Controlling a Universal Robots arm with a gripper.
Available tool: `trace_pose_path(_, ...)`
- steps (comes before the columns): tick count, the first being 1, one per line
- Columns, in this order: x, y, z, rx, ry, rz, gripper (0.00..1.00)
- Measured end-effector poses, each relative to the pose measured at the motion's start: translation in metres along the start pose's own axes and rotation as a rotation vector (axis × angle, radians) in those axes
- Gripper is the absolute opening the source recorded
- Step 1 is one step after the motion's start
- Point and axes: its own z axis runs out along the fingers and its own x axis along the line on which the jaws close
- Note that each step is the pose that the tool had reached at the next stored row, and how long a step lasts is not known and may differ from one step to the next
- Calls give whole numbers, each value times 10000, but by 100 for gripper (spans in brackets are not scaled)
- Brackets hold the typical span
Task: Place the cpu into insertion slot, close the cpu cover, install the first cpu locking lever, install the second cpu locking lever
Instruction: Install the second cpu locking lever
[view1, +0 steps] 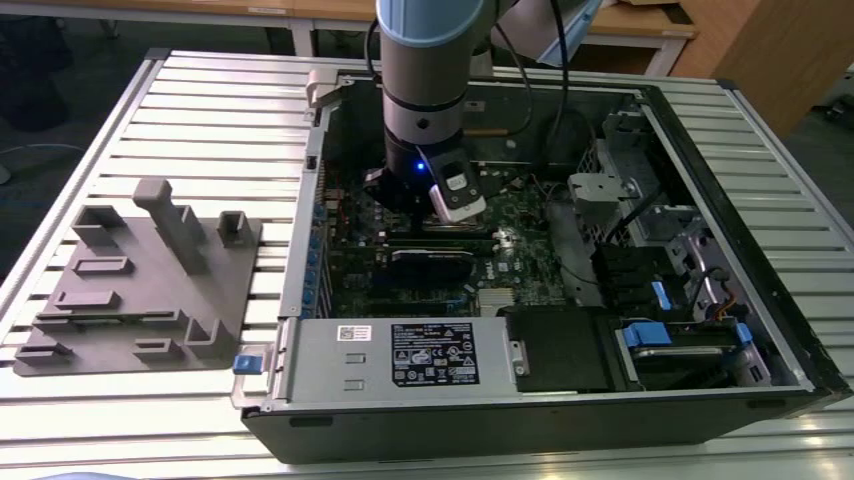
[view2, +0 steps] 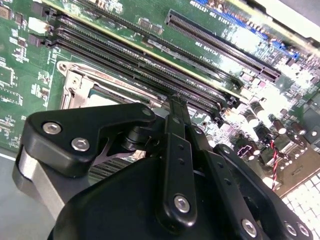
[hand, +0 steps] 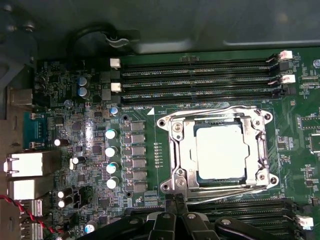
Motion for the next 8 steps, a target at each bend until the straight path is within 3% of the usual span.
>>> trace_pose_path(2,6,0,1,-71,6,1,11)
trace_pose_path(8,9,-1,15,-138,9,5,11)
